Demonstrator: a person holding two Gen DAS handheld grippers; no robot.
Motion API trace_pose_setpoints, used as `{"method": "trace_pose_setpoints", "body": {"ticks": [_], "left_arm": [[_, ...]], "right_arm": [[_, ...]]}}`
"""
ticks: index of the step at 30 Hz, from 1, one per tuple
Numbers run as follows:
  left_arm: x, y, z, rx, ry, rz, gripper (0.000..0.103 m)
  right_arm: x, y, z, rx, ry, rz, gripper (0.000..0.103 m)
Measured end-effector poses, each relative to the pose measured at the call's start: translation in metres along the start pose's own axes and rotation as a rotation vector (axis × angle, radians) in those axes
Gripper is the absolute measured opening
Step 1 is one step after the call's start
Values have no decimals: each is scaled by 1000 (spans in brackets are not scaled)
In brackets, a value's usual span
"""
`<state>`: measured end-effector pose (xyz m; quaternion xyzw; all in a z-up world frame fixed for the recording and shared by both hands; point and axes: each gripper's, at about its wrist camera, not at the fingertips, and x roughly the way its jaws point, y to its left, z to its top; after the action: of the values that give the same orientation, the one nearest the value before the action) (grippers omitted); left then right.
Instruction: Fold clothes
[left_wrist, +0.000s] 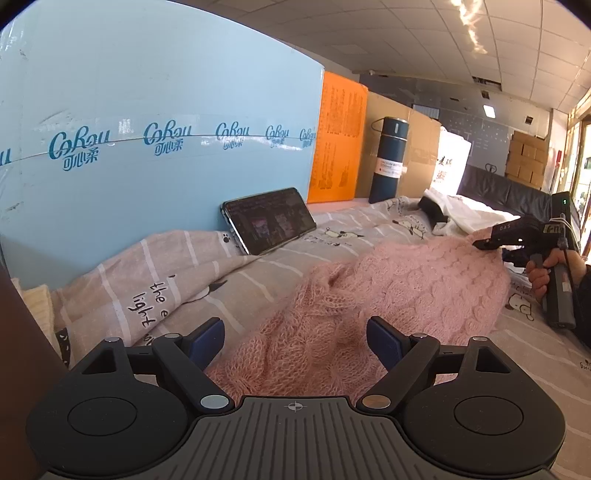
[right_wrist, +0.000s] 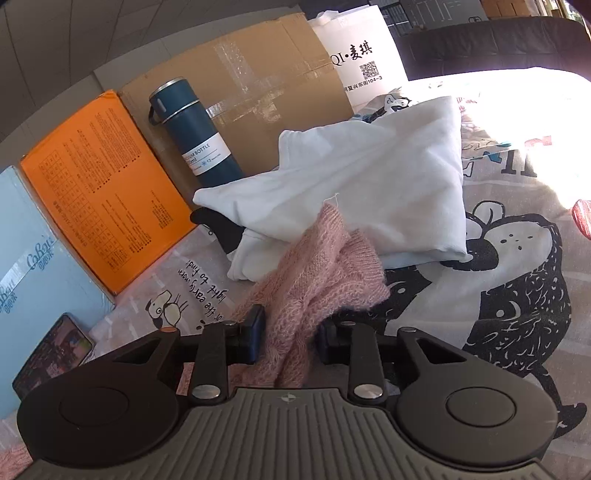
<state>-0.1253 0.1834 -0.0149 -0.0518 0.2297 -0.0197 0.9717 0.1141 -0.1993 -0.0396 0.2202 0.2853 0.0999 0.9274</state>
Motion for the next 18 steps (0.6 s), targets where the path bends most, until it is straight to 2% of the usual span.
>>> {"method": "trace_pose_setpoints", "body": {"ticks": [6,11,16,18], "left_arm": [[-2,0,0,-6,-12,-7,87],[-10,-1,3,-34,-50,-38,87],[-29,-17,11,-88,-158,-40,87],[-36,-26,12,-118,-206,-38,92]], "right_arm": [[-35,-2,5,26,-128,88,14],[-70,-4,7,28,-249,109,14],[-74,-14,6,60,-269,90,14],[-71,-14,3,47,-268,78,14]]}}
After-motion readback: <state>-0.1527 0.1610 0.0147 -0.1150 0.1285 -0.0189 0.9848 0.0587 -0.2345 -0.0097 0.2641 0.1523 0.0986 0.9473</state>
